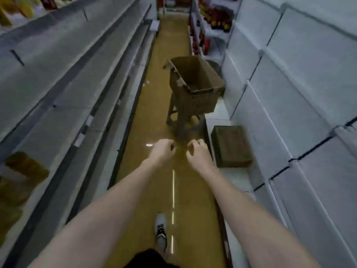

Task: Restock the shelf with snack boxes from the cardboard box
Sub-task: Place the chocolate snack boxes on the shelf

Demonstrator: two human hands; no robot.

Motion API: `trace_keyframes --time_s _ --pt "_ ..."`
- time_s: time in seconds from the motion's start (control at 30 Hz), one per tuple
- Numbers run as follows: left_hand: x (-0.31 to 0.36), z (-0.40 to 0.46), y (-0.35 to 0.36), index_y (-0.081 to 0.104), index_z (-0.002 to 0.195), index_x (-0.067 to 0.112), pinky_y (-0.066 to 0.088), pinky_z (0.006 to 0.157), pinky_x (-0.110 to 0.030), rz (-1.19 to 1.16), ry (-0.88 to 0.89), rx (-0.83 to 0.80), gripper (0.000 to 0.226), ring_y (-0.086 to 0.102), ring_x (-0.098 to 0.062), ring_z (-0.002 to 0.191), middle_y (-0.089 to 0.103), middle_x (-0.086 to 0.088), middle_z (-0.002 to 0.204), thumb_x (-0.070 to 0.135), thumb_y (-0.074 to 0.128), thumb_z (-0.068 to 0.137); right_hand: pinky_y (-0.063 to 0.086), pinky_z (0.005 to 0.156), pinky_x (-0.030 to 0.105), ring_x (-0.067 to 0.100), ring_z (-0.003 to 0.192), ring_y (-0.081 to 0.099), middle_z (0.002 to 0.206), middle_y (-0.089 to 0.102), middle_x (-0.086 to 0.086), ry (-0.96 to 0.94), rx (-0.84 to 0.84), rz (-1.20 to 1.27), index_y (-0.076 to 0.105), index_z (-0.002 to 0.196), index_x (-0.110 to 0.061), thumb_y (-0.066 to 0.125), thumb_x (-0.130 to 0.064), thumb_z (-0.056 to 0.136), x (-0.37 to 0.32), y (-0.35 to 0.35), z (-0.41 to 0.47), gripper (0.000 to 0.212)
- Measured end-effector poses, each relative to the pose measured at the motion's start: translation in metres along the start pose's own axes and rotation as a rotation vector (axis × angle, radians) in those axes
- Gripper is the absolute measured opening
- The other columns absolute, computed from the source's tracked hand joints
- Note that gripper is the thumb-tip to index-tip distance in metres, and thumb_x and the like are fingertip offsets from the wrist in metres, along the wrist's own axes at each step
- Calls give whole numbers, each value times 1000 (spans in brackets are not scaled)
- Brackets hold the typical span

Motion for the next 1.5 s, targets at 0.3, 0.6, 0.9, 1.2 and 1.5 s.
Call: trace_keyframes --time_s 0.3,0.6,0.9,1.2,1.5 --pt "-10 185 37 65 96 15 56 78 -38 -52 38 -156 12 66 -25 90 69 -6 95 23 57 92 49 93 35 19 104 53 111 51 0 129 -62 -34 58 109 -19 61 -23 93 48 18 163 16" --pt "8 350 64 59 87 21 54 67 -32 -39 82 -192 7 62 -14 76 62 4 83 22 56 94 39 83 24 13 102 49 109 49 -5 167 -28 31 57 110 -20 57 -22 96 100 19 314 13" --pt "17 547 66 59 92 27 59 72 -37 -37 -43 -86 4 65 -14 82 64 6 91 23 57 92 49 90 28 13 106 51 108 43 -10 176 -81 136 56 112 -25 57 -23 97 170 20 521 15" --pt "8 677 82 60 110 21 55 83 -33 -101 -137 -89 17 62 -17 100 61 2 105 17 58 93 45 92 28 18 112 53 121 51 -1 172 -210 141 57 122 -18 58 -20 96 207 35 668 26" --pt "-27 821 133 60 115 14 50 86 -29 -69 -63 -319 23 59 -19 104 60 -3 113 9 52 94 47 97 39 26 114 54 122 54 6 328 -437 45 57 122 -14 59 -21 96 256 105 764 27"
Point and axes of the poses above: each hand's wrist, its own z-axis towards the middle knuckle, its own y-axis out of the palm, x = y × z, the point moved 8 cm from there along z, towards the middle knuckle
